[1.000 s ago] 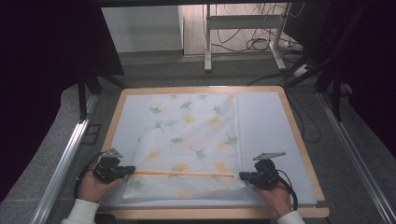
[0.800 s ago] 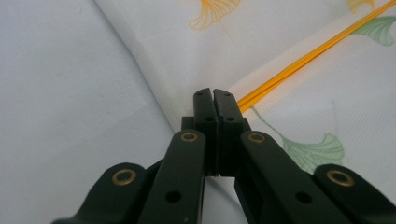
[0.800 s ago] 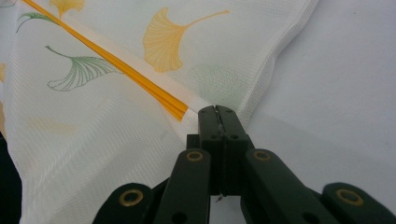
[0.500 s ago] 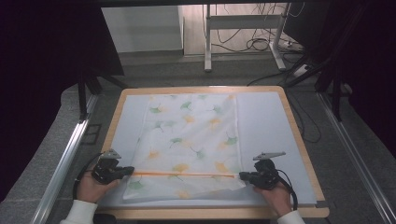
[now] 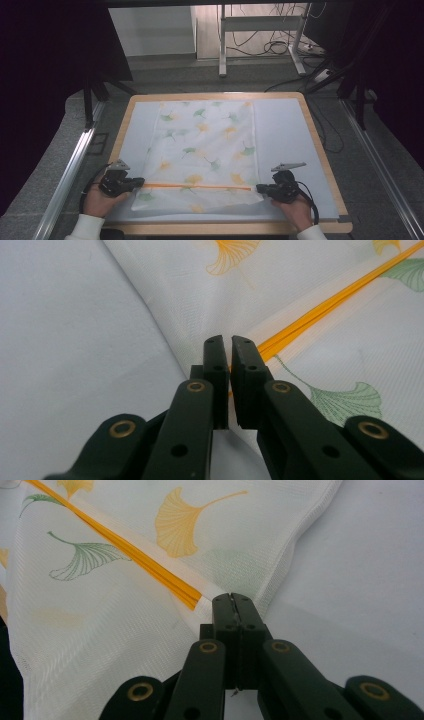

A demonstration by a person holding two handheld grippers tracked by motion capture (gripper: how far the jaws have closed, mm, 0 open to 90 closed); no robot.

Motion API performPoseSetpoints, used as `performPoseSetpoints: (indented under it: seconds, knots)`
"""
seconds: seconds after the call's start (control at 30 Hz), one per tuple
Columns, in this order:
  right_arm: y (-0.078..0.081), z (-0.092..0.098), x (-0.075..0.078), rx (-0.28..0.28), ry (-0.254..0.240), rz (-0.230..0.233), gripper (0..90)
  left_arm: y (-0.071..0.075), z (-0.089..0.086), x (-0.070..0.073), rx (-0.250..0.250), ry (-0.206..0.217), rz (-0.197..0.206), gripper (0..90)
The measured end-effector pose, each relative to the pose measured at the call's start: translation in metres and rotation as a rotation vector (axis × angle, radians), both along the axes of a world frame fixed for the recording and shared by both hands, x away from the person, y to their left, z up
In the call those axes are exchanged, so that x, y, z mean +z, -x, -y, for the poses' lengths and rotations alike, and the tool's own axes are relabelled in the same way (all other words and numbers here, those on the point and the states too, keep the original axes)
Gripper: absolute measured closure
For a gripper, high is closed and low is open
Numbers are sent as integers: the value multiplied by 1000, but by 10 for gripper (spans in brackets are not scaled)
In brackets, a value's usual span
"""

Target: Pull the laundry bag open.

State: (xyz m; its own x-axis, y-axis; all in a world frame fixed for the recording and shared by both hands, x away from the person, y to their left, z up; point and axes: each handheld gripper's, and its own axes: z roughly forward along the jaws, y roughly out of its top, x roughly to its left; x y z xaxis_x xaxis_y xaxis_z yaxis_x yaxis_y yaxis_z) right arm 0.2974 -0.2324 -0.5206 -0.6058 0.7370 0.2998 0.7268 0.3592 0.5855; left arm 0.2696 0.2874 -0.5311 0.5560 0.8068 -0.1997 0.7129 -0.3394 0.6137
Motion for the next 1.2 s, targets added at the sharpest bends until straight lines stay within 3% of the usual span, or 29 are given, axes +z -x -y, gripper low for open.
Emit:
performPoseSetpoints:
  seconds: [0.1,0.2,0.37,0.5,0.63,0.93,1.03,1.2]
  knots:
    - [0,0,0,5,4,4,896,1,-2,0,-2,10,9,843]
    - [1,0,0,7,3,10,896,4,-1,2,4,-11,44,792]
    - [5,0,3,9,12,52,893,10,-1,7,-1,13,121,664]
    - [11,4,11,18,-47,107,893,13,0,14,30,33,202,622]
    - [13,9,17,16,-76,160,883,16,-2,19,72,54,252,590]
    - [9,26,24,6,-95,283,688,19,2,25,115,73,316,531]
    - [6,34,24,-38,-91,312,564,19,4,24,120,50,338,551]
    - [0,52,27,-136,-89,352,474,12,1,18,146,20,320,521]
